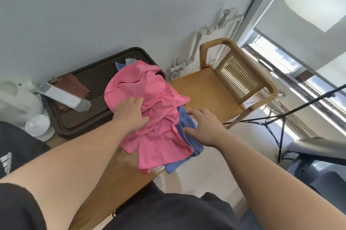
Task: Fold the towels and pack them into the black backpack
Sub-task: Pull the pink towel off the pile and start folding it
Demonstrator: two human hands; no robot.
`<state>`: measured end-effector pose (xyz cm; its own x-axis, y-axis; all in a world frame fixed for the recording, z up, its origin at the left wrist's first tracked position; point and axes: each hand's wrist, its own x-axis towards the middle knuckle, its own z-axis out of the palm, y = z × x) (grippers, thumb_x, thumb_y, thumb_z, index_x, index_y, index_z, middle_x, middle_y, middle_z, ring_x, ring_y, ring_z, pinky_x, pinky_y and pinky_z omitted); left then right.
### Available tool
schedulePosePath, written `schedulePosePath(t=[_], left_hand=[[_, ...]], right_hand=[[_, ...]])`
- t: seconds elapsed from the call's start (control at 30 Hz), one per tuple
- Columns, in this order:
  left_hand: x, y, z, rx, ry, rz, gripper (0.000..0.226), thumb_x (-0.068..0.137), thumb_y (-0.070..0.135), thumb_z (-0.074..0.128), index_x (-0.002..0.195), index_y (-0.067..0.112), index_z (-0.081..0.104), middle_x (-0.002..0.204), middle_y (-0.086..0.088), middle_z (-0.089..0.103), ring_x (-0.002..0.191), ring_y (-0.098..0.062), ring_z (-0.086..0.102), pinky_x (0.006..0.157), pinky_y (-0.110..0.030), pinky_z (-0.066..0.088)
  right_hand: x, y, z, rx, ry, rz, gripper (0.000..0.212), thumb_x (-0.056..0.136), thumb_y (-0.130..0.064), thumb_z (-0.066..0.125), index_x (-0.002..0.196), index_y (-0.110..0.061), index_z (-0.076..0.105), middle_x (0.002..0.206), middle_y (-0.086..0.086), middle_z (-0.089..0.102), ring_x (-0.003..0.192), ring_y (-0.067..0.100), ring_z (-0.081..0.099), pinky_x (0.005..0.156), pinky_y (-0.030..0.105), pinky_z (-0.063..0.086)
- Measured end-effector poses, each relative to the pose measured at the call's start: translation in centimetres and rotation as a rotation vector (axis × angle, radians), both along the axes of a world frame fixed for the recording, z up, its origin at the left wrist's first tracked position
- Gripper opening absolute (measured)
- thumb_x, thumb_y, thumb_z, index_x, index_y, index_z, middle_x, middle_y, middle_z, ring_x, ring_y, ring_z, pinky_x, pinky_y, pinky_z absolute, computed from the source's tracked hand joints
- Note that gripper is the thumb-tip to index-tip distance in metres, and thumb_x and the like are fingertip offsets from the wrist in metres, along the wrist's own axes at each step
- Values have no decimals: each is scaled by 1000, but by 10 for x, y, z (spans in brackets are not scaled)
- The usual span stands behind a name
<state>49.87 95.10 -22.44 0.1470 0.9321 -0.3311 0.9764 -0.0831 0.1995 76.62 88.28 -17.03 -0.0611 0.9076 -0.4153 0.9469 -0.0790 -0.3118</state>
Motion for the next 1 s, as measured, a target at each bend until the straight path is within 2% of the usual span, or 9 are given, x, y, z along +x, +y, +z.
schedulePosePath(t=[0.1, 0.27, 0.4, 0.53, 0.6, 0.67, 0.8, 0.9, 1.0], left_hand=[[-3, 6, -14, -81, 37, 77, 85, 84, 58, 62, 154, 20, 31, 147, -11, 46, 133, -36, 44, 106, -47, 41], [-1, 11, -28, -116, 75, 197, 64, 89, 52, 57, 144, 22, 44, 139, -10, 50, 127, -34, 46, 101, -47, 44], [11, 10, -28, -93, 116, 286, 41, 92, 42, 55, 131, 31, 57, 128, -9, 49, 121, -33, 45, 97, -44, 40], [35, 11, -23, -64, 124, 389, 22, 96, 28, 50, 111, 28, 66, 121, -6, 46, 113, -31, 44, 91, -40, 38], [49, 13, -16, 16, 54, 431, 15, 94, 27, 52, 98, 23, 66, 115, -5, 51, 108, -31, 48, 87, -41, 40], [63, 12, -4, 111, -105, 488, 12, 87, 29, 52, 79, 19, 54, 98, -3, 58, 95, -32, 53, 77, -40, 43], [88, 1, 24, 201, -461, 679, 21, 91, 25, 51, 74, 14, 46, 66, -3, 58, 69, -28, 53, 61, -39, 39], [96, -9, 44, 217, -576, 848, 22, 94, 14, 51, 74, 18, 43, 59, 4, 58, 57, -11, 50, 60, -36, 40], [97, -17, 65, 299, -706, 931, 19, 94, 5, 50, 77, 10, 46, 71, -4, 47, 63, -12, 41, 63, -39, 38]], right_hand=[[-6, 24, -15, -65, 24, 77, 69, 85, -58, 62, 146, -33, 42, 139, 3, 42, 126, 33, 45, 103, 47, 41], [-10, 68, -37, -112, 47, 246, 70, 83, -57, 67, 144, -34, 44, 145, 3, 40, 131, 34, 43, 108, 49, 40], [-7, 104, -46, -121, 58, 404, 70, 85, -57, 66, 146, -31, 43, 145, 4, 41, 133, 32, 43, 111, 46, 37], [-1, 137, -46, -148, 67, 549, 71, 88, -52, 66, 150, -29, 40, 147, 4, 41, 134, 32, 41, 112, 44, 37], [1, 152, -49, -150, 94, 608, 76, 87, -52, 65, 153, -28, 34, 152, 2, 39, 137, 31, 39, 111, 47, 38], [1, 163, -53, -133, 146, 654, 83, 85, -53, 65, 156, -28, 28, 156, 2, 37, 141, 31, 37, 112, 50, 37], [-8, 176, -56, -99, 227, 743, 92, 85, -49, 68, 159, -24, 20, 158, 5, 36, 143, 32, 34, 116, 46, 31], [-16, 178, -58, -84, 330, 766, 93, 80, -45, 73, 158, -23, 27, 152, 6, 46, 140, 28, 41, 113, 43, 36], [-21, 177, -59, -146, 395, 768, 75, 81, -39, 76, 148, -24, 47, 135, 0, 62, 126, 22, 55, 105, 38, 43]])
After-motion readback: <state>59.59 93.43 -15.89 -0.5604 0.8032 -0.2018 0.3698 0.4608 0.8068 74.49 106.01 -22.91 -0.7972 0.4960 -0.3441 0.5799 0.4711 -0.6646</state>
